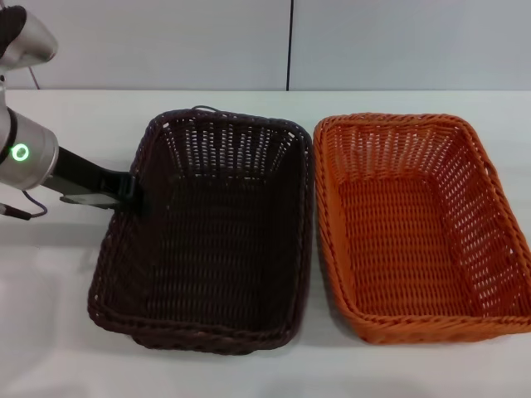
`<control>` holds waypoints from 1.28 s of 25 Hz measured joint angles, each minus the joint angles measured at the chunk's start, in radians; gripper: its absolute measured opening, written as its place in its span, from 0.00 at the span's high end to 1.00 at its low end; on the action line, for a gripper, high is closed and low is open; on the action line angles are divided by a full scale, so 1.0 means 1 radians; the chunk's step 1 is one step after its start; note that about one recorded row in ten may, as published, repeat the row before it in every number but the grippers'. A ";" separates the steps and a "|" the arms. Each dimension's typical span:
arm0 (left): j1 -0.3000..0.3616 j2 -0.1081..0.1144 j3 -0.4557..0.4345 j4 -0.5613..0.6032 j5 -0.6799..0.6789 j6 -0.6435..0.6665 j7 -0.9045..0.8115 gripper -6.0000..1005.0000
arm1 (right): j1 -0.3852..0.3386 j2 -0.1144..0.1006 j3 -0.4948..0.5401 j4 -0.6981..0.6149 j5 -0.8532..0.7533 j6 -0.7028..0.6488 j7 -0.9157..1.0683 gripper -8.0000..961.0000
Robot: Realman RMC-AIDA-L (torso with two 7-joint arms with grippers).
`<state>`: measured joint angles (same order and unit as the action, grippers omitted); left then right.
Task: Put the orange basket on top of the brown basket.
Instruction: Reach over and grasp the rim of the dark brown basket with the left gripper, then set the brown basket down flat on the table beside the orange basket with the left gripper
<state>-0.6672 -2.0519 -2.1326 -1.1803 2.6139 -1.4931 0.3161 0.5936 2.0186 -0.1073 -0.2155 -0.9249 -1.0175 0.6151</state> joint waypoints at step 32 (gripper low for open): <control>-0.327 0.054 -0.125 0.376 -0.093 -0.146 0.689 0.79 | 0.001 0.004 0.002 0.007 0.002 -0.007 0.000 0.29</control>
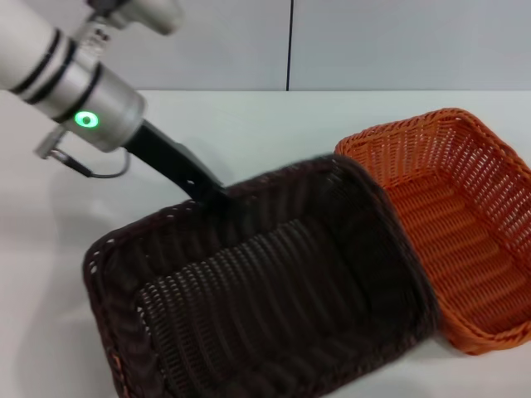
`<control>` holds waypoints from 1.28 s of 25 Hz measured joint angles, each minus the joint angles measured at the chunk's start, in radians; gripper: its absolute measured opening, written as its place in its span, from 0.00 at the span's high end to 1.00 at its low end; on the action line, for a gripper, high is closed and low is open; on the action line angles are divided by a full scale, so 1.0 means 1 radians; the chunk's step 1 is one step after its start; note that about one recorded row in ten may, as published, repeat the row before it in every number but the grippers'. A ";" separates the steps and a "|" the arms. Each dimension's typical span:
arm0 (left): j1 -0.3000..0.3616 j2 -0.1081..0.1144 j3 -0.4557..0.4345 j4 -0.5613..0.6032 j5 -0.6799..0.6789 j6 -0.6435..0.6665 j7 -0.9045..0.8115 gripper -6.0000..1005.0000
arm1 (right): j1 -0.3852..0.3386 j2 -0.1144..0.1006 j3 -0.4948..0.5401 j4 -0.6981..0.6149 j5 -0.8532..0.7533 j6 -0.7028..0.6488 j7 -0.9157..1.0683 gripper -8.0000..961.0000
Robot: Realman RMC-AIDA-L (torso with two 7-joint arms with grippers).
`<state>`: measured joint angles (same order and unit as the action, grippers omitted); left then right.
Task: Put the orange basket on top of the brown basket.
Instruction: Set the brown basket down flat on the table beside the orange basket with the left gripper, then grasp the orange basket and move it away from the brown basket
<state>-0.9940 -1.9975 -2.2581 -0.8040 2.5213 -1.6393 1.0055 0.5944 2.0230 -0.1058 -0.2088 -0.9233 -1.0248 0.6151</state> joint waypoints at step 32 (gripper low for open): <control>0.277 -0.063 -0.018 -0.298 -0.666 0.409 0.112 0.25 | -0.061 -0.030 -0.420 -0.379 -0.294 -0.032 0.516 0.29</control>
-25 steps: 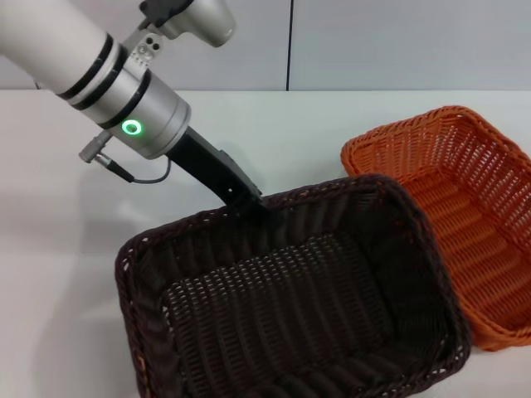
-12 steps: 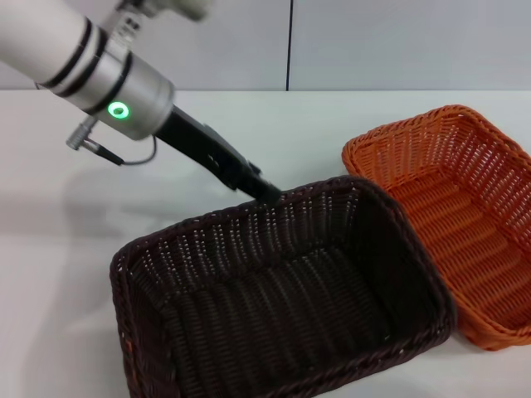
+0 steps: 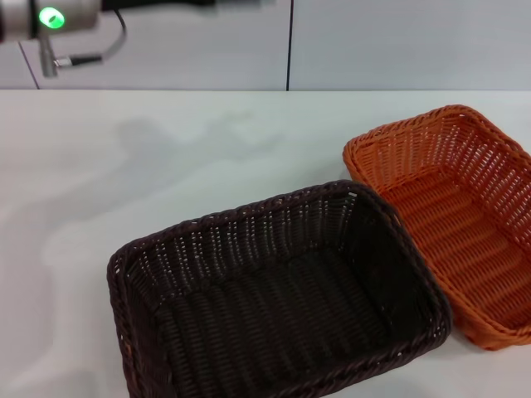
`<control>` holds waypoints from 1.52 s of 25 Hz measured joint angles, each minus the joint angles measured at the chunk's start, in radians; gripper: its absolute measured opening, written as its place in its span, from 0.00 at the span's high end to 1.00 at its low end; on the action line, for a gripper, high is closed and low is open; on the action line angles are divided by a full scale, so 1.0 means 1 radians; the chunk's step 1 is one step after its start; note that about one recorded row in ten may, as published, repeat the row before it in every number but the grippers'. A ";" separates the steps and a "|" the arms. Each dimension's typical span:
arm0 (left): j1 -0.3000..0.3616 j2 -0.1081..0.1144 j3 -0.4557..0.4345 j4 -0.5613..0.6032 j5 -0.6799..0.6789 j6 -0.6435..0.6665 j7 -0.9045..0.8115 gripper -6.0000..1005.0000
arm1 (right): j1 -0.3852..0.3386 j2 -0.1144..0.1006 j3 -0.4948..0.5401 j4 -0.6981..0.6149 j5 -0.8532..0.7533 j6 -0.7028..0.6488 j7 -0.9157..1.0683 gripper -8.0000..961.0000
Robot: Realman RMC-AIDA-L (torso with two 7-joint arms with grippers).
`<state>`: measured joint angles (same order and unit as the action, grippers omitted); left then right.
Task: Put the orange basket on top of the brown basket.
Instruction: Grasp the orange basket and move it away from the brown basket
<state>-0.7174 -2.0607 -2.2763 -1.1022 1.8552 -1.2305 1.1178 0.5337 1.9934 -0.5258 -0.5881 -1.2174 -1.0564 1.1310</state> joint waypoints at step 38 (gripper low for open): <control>0.078 0.000 0.020 0.371 -0.934 0.069 0.608 0.14 | 0.220 -0.106 -0.371 -0.305 -1.411 -0.843 0.600 0.29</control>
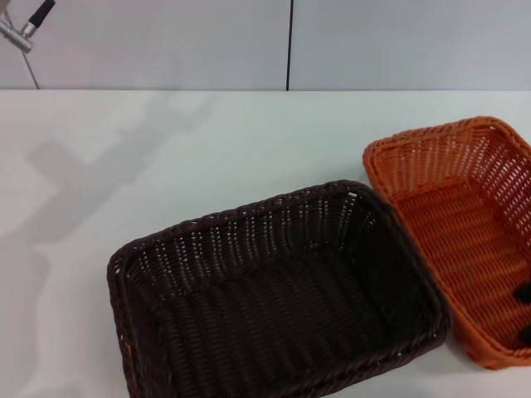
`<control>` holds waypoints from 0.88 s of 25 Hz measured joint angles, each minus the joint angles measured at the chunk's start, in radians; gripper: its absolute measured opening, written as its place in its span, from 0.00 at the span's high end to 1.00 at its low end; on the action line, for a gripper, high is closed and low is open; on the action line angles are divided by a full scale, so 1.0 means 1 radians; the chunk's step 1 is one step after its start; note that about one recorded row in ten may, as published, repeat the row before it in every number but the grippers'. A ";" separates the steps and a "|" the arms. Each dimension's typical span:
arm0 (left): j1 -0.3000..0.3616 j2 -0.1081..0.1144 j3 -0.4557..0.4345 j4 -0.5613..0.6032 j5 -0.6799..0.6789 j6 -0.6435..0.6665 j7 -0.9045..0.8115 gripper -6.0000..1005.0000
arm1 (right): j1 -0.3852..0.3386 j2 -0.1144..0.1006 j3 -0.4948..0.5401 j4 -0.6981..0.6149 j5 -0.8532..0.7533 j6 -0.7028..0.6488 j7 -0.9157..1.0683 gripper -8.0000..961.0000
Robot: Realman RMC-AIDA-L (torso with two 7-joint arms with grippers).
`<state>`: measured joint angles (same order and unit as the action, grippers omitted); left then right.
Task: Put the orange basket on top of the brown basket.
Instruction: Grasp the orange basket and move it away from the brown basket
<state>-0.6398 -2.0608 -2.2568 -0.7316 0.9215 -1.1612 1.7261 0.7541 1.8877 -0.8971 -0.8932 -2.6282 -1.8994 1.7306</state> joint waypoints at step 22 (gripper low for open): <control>-0.039 0.002 -0.004 0.023 0.004 0.049 0.001 0.14 | 0.005 0.065 -0.248 0.106 0.201 -0.168 0.008 0.29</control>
<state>-0.6788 -2.0585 -2.2612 -0.7087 0.9259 -1.1126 1.7266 0.7594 1.9526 -1.1450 -0.7869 -2.4275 -2.0678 1.7382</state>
